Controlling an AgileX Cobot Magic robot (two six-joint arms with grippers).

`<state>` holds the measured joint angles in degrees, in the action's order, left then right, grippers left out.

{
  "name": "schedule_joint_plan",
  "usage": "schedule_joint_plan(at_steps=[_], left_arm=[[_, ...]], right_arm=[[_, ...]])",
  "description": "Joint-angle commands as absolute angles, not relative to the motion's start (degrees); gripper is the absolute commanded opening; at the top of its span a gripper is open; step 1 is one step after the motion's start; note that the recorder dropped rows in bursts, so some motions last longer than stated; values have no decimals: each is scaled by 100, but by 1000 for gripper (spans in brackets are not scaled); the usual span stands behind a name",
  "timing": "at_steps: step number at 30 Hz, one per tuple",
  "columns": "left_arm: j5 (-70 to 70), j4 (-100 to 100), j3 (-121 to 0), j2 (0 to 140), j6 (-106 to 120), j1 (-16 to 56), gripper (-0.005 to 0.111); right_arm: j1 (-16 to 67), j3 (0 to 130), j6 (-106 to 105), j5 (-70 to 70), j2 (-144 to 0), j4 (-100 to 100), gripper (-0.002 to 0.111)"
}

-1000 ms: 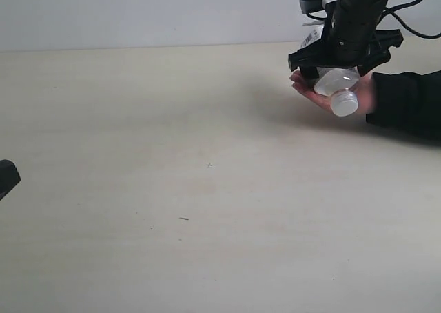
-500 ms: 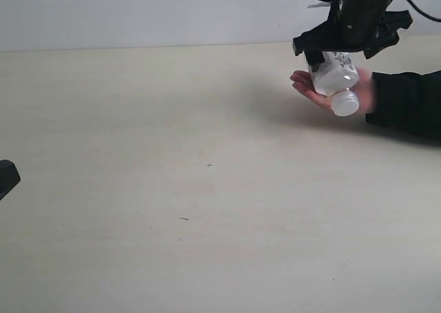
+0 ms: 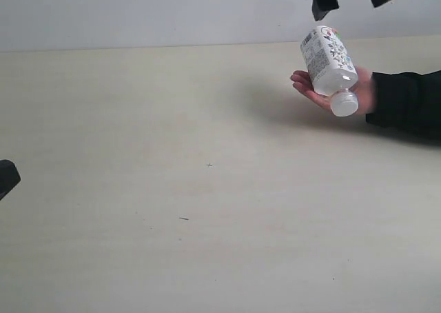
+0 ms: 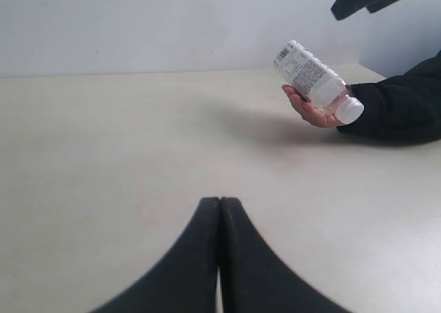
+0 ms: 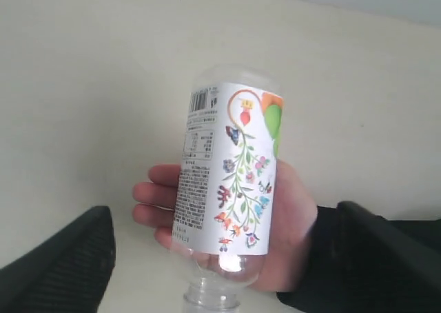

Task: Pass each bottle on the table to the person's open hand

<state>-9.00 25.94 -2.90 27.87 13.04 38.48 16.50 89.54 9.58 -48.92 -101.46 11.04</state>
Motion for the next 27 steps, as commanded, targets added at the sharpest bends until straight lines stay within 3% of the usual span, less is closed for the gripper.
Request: schedule_joint_plan(at_steps=[1, 7, 10, 18, 27], left_arm=[[-908, 2611, -270, 2742, 1326, 3857, 0], [-908, 2611, -270, 2742, 1326, 3857, 0], [-908, 2611, -270, 2742, 1326, 3857, 0], [-908, 2611, -270, 2742, 1326, 3857, 0], [-908, 2611, -270, 2742, 1326, 3857, 0]], right_arm=[[1640, 8948, 905, -5130, -9527, 1108, 60], [1640, 8565, 905, -5185, -8673, 1043, 16], [1640, 8167, 905, -4970, -8143, 972, 0], [1640, 6874, 892, -4426, -6796, 499, 0], [1640, 5342, -448, -4150, -5134, -1354, 0]])
